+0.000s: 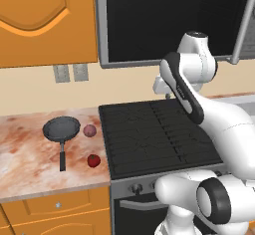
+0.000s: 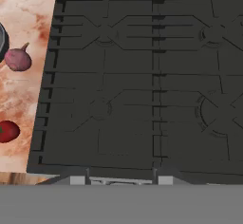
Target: Place the pan on the rear right burner on the stove. Then place the tomato and the onion in the pan and turn on the rear right burner.
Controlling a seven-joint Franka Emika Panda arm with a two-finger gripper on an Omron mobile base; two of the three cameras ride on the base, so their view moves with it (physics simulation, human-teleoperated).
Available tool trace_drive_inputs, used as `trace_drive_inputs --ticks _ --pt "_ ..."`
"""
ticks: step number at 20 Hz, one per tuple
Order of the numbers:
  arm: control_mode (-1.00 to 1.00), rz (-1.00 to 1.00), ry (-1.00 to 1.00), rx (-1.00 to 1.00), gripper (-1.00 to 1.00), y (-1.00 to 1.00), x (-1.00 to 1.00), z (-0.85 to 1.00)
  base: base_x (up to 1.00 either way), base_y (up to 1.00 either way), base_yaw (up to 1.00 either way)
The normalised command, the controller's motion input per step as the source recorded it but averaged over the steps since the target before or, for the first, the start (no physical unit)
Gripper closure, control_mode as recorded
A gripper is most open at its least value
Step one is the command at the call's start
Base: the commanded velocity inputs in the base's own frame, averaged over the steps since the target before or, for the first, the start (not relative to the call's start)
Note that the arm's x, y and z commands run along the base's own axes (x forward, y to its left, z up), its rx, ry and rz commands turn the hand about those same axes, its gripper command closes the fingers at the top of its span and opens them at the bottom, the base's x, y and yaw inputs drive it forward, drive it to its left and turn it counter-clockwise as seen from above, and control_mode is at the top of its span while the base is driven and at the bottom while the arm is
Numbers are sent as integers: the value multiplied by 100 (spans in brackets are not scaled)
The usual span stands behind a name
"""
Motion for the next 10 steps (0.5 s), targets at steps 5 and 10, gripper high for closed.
trace_drive_inputs --ticks 5,10 --pt "-100 0 0 0 -100 1 -3 0 0 0 0" --pt "-100 0 0 0 -100 0 0 0 0 0 0"
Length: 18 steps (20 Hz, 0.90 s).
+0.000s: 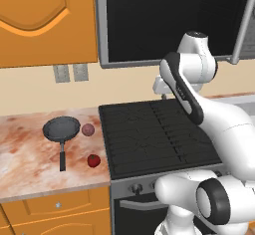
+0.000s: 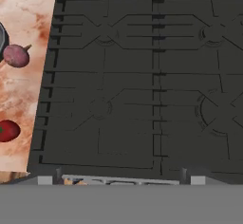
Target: Place the pan on the rear right burner on the stove. Then place the tomato and the onion in the pan and turn on the rear right burner.
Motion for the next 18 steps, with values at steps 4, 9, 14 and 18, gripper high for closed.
trace_drive_inputs --ticks 4,9,14,18 --pt "-100 0 0 0 -100 1 0 0 0 0 0" --pt "-100 0 1 0 -100 4 0 0 0 0 0" --pt "-100 0 4 0 -100 28 -6 0 0 0 0" --pt "-100 0 4 0 -100 40 -9 0 0 0 0"
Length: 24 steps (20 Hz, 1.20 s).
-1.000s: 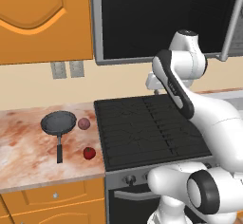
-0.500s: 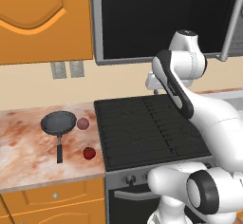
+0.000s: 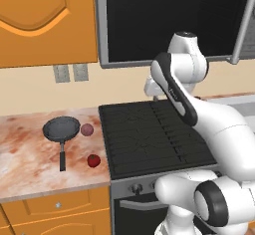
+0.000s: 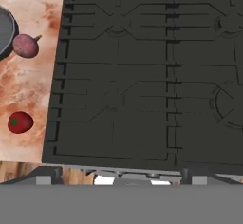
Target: Place the pan on the rear right burner on the stove. Then place the tomato and the onion in the pan and turn on the rear right burner.
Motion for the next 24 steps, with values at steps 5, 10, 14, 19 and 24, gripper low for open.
trace_drive_inputs --ticks 5,10,14,19,24 --pt "-100 0 4 0 -100 44 -4 0 0 0 0" --pt "-100 0 6 0 -100 40 0 0 0 0 0" --pt "-100 0 4 0 -100 35 -1 0 0 0 0" --pt "-100 0 2 0 -100 36 0 0 0 0 0" --pt "-100 0 1 0 -100 43 -5 0 0 0 0"
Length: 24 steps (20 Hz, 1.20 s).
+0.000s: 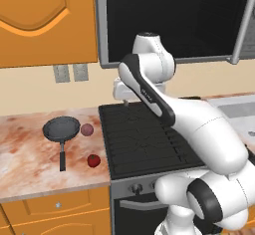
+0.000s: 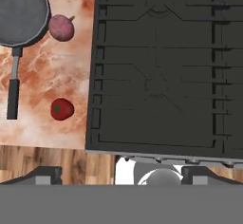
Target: Place the pan on the rear right burner on the stove. Then place the tomato and the onion in the pan and turn on the rear right burner.
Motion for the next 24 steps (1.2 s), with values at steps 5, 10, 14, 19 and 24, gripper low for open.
trace_drive_inputs --ticks 5,10,14,19,24 --pt "-100 2 0 3 -100 41 -28 -8 0 0 0" --pt "-100 6 0 3 -100 36 -45 -14 0 0 0" --pt "-100 6 0 3 -100 33 -45 -14 0 0 0" --pt "-100 3 0 3 -100 32 -10 -5 0 0 0" --pt "-100 1 0 3 -100 31 0 -4 0 0 0"
